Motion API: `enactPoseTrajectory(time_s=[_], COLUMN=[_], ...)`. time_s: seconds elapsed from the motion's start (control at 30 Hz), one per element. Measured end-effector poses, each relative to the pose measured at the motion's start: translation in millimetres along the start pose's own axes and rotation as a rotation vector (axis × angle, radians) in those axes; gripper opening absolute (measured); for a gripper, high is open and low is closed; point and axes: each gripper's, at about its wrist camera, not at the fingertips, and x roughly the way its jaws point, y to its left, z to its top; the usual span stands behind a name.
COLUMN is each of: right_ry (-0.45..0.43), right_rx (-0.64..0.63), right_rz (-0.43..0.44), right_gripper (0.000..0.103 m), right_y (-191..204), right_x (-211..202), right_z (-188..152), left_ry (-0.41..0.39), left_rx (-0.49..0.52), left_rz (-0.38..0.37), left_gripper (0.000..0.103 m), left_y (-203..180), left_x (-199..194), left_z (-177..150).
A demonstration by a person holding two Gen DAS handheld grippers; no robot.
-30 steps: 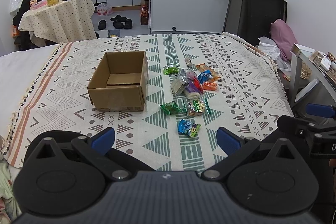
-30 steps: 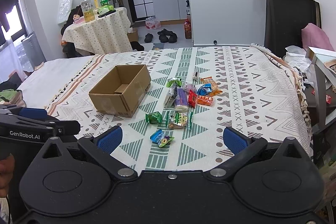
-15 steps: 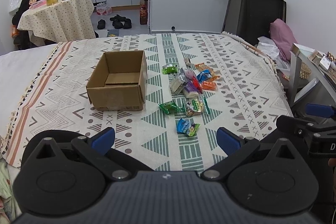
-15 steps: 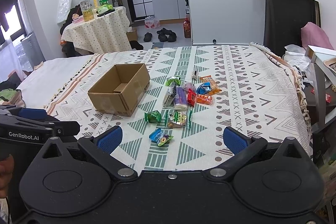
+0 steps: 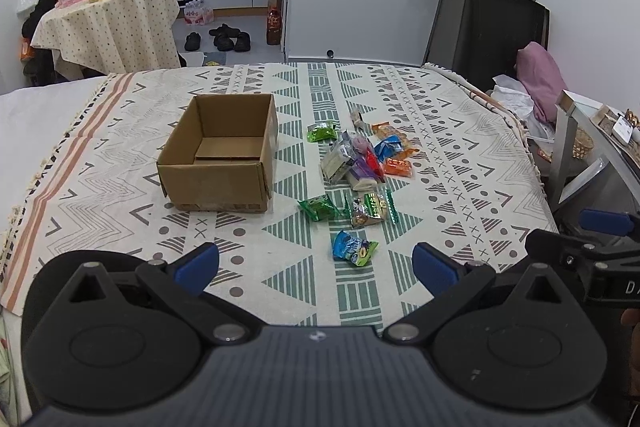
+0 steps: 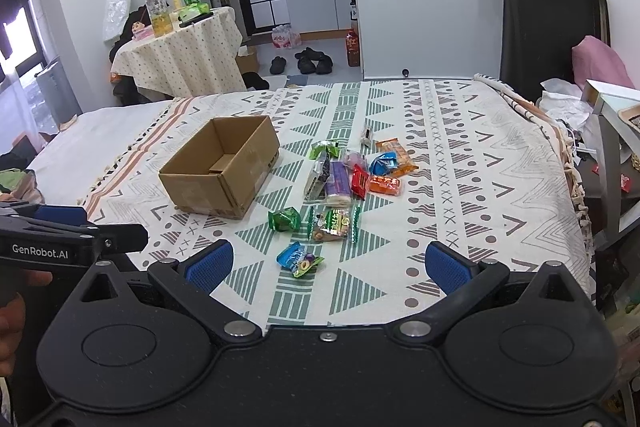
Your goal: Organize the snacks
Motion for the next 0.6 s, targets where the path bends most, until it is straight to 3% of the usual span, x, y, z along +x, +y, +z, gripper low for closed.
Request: enactPoseTrajectory(time_s=[0.6], right_ry=[0.062], right_rx=[0.084], right_rz=[-0.013], right_gripper=[0.103], right_y=[-34], right_x=[45], right_z=[-6], left_ry=[0.052], left_rx=[-0.039], left_rz=[-0.017], left_gripper=[0.102], left_y=[-9], left_x=[54], left_z=[10])
